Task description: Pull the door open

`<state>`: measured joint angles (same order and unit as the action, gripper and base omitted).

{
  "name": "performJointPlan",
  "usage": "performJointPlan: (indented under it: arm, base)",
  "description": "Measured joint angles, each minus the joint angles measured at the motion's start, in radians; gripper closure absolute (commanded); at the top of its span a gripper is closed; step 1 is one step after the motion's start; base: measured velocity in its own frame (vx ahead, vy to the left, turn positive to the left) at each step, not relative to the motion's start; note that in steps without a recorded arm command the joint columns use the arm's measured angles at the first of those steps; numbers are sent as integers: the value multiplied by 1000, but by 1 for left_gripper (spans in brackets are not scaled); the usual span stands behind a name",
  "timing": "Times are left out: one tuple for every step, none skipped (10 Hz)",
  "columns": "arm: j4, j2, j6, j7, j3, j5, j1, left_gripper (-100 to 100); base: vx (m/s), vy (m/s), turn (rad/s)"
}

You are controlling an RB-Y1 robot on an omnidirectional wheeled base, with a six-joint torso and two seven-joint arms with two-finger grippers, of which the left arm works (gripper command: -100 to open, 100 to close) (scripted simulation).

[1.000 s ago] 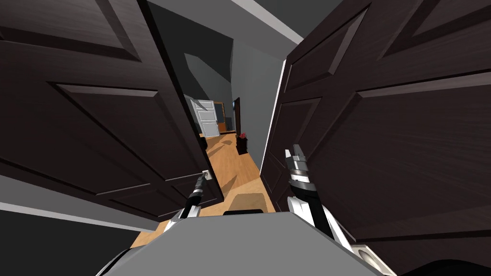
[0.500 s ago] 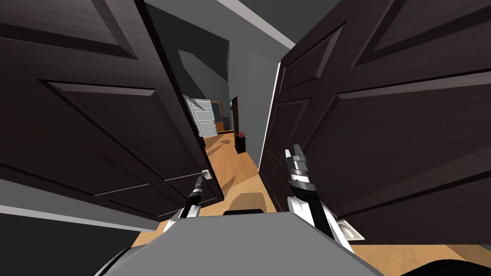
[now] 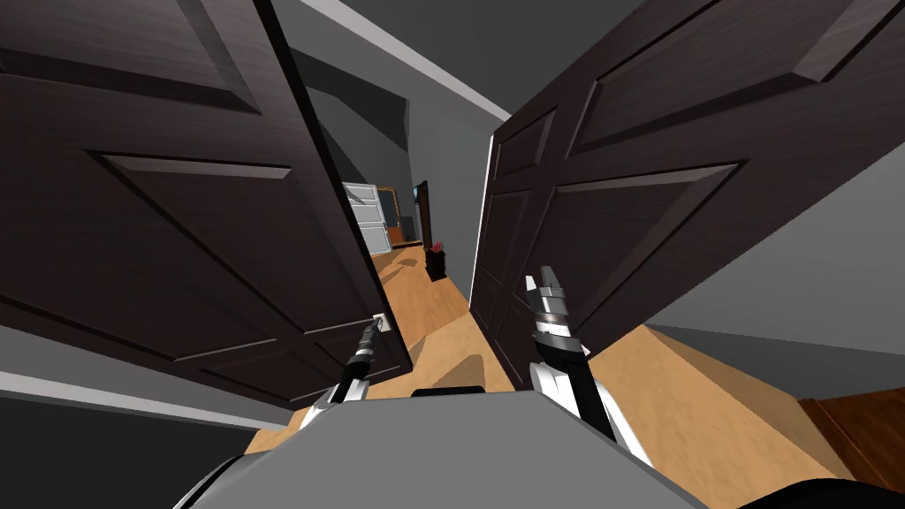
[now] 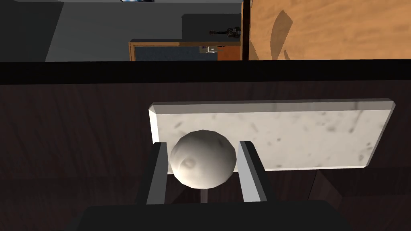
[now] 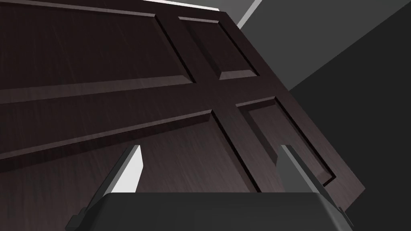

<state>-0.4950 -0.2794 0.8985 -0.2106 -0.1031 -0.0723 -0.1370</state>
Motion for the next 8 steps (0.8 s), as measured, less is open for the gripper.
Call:
performJointPlan:
  arm:
    - [-3, -2, -2, -3, 5, -3, 1, 100]
    - [-4, -3, -2, -7, 11, -6, 1, 100]
    - [-1, 0, -4, -7, 13, -5, 4, 100]
    - [-10, -4, -5, -14, 20, 0, 10, 100]
    - [-3, -11, 5, -26, 29, 6, 4, 100]
    - [10, -17, 19, -39, 41, 14, 0, 100]
    - [-12, -21, 19, -51, 54, 22, 14, 100]
    - [-6, -25, 27, -61, 65, 29, 13, 100]
  base:
    - [-246, 56, -139]
    - [-111, 25, -40]
    - [-158, 16, -63]
    - [-241, 55, -88]
    - [-245, 86, -120]
    - [-238, 75, -96]
    - [-231, 46, -65]
    - [-254, 40, -68]
